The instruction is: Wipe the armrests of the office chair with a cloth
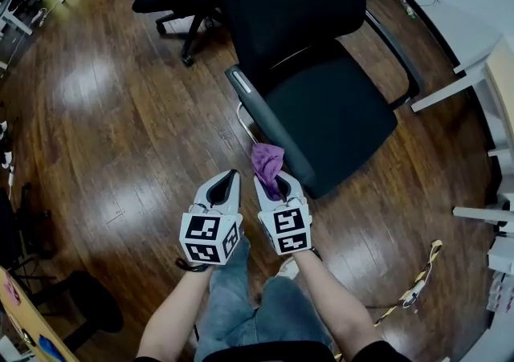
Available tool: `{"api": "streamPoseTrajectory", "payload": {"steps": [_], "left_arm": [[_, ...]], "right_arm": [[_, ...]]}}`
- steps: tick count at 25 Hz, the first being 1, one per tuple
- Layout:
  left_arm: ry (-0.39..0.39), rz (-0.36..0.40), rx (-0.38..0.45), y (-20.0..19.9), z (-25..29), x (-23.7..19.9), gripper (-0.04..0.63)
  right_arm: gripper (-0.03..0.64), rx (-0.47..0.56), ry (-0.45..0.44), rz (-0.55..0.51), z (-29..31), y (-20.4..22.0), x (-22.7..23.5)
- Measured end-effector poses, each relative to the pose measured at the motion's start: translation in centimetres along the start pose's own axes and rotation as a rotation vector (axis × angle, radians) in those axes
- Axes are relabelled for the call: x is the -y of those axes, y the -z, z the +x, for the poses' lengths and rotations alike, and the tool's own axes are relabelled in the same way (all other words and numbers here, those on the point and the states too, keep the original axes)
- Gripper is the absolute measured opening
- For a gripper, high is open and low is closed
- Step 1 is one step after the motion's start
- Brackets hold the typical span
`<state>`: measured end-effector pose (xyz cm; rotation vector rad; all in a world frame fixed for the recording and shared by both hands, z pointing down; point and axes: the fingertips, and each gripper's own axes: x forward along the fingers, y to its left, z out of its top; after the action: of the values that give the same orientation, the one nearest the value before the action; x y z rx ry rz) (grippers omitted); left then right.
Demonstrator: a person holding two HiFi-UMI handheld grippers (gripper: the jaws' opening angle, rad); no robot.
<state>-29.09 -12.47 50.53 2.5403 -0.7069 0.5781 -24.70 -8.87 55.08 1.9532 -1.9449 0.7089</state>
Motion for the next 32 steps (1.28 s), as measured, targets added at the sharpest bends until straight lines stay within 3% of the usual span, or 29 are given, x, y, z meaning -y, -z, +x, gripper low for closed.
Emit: {"api": "streamPoseTrajectory", "payload": {"steps": [14,20,26,32], "left_arm": [[0.012,-0.005,0.044,6.1,-0.9,7.3,0.005],[0.014,0.007,0.053,8.4,0.9,7.7,0.005],[0.022,0.104,0.087,9.3,2.4,7.8,0.005],[0.019,0.109,0.066,10.6,3.4,7.8,0.005]], "right_arm": [[0.095,-0.01,0.003,-0.034,-6.0,7.8,2.3],[0.095,-0.024,0.0,-0.033,-4.9,11.9,3.6],[0.095,-0.037,0.003,-0.028,-2.3,15.6,5.1],[0.095,-0.02,-0.012,-0.033,-1.8,16.2,5.4]]}}
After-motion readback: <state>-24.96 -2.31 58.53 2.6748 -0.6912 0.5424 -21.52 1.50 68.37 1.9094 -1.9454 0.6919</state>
